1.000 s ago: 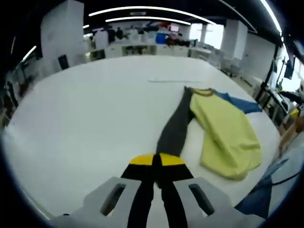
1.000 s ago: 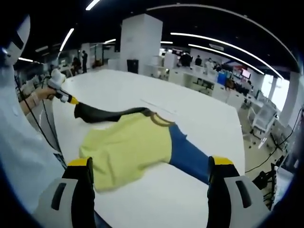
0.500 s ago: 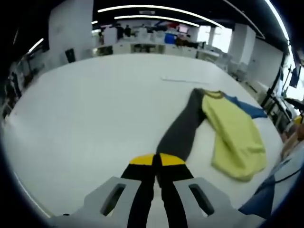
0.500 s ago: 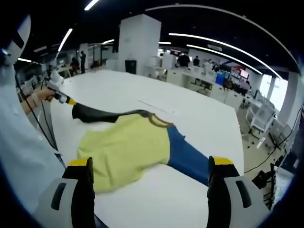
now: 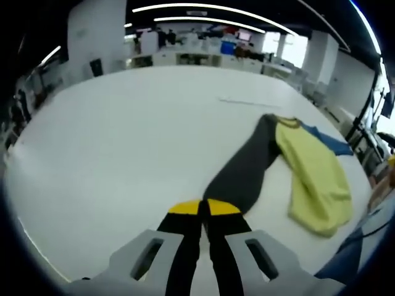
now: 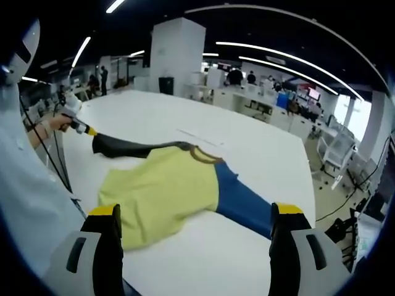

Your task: Fold the garment on the visible template until the final outline fits inside the template.

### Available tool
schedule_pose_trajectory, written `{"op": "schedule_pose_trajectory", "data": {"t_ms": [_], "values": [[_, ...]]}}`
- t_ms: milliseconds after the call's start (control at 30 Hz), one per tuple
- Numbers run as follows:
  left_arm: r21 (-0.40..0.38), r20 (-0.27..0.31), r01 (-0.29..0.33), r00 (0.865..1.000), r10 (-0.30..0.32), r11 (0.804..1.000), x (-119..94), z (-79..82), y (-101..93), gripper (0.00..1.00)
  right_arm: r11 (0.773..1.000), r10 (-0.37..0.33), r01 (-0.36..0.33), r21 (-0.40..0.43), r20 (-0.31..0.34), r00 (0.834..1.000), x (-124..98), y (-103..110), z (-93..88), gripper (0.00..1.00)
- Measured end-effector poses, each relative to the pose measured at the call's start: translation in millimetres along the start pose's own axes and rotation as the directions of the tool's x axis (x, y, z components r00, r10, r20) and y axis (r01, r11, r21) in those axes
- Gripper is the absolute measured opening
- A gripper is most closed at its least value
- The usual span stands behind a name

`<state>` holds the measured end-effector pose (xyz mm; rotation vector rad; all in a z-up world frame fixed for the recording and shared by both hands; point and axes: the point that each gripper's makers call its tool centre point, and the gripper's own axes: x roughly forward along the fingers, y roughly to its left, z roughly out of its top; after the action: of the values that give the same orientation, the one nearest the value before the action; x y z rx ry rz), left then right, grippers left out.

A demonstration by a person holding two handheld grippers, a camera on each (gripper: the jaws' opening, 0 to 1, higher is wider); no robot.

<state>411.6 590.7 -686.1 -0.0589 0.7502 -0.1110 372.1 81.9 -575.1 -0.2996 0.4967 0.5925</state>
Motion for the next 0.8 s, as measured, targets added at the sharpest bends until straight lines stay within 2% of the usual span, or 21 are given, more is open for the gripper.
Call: {"op": "schedule_pose_trajectory", "data": {"t_ms": [267,367,800], "values": [[-0.018,-0.006,-0.025,1.000,0.025,1.000,6,-0.5,15.7,0.00,1.000,0.005,-0.005,-0.001,-0.005,1.000,2,0,0.8,1.00],[-0.050,-0.004,-0.015,1.000,0.015,0.999,10,-1.3,18.7,0.00,1.000,0.009,-0.009,-0.004,-0.004,1.000,3,0,1.2,1.00],[-0.051,-0.015,-0.071,0.997,0.071,0.996,18,-0.1,38.9,0.00,1.000,0.008,-0.008,-0.011,-0.006,1.000,3,-2,3.0,1.00]]}}
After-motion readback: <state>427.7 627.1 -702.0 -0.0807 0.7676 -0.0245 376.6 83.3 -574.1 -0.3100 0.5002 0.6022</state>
